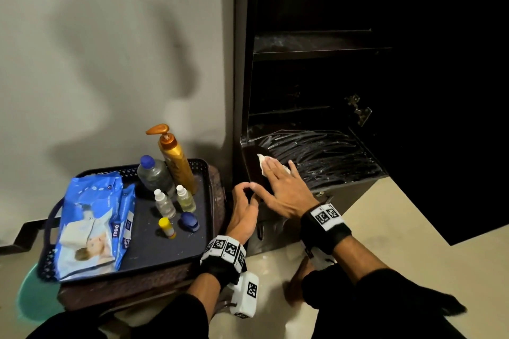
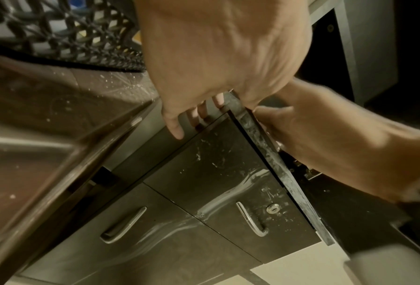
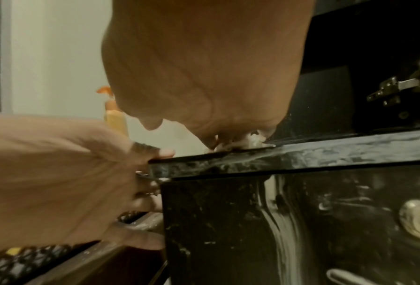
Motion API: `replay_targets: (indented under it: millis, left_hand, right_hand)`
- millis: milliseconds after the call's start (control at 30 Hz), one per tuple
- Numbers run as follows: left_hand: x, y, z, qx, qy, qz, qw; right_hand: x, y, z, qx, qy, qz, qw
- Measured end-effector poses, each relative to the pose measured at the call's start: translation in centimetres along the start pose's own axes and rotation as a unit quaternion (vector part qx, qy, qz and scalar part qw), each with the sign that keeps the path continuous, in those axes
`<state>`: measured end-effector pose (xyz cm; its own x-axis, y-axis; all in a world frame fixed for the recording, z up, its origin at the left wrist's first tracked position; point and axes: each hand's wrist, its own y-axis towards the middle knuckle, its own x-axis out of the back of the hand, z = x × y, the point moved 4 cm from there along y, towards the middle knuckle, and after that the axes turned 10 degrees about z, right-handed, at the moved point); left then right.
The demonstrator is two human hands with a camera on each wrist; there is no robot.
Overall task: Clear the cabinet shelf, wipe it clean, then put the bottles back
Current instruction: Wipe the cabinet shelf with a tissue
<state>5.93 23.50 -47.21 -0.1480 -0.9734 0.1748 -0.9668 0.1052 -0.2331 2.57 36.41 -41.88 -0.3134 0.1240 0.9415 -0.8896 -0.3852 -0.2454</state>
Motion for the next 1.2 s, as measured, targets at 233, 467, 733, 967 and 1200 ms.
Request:
replay_targets:
  millis: [233,467,733,967,1200]
  left_hand:
    - [-0.2,-0.6,-0.6,0.026,0.036,0.023,0.999]
    - [0.0,-1.4,-2.0,0.062,0.023,0.023,0.998]
    - [0.3,-1.8,-3.4,0.039,0.061,0.017,0.997]
    - [0.9,0.8,-3.2,0.072,-0.031,-0.047,0.996]
    - [0.1,5.0,-4.7,0.102,0.012,-0.209,0.973]
  right_hand:
    - [0.8,2.9,1.8,0.082,-0.01,0.041,0.996]
    - [2.1,7.3,2.3,0.05,-0.001,0.059,0.997]
    - [1.7,6.9,2.9,-0.01,0.052,0.027,0.998]
    - [3.2,8.1,1.3,-0.023,0.046,0.07,0.996]
    - [4.6,9.6,-0.3,0.009,0.047,0.123,0.991]
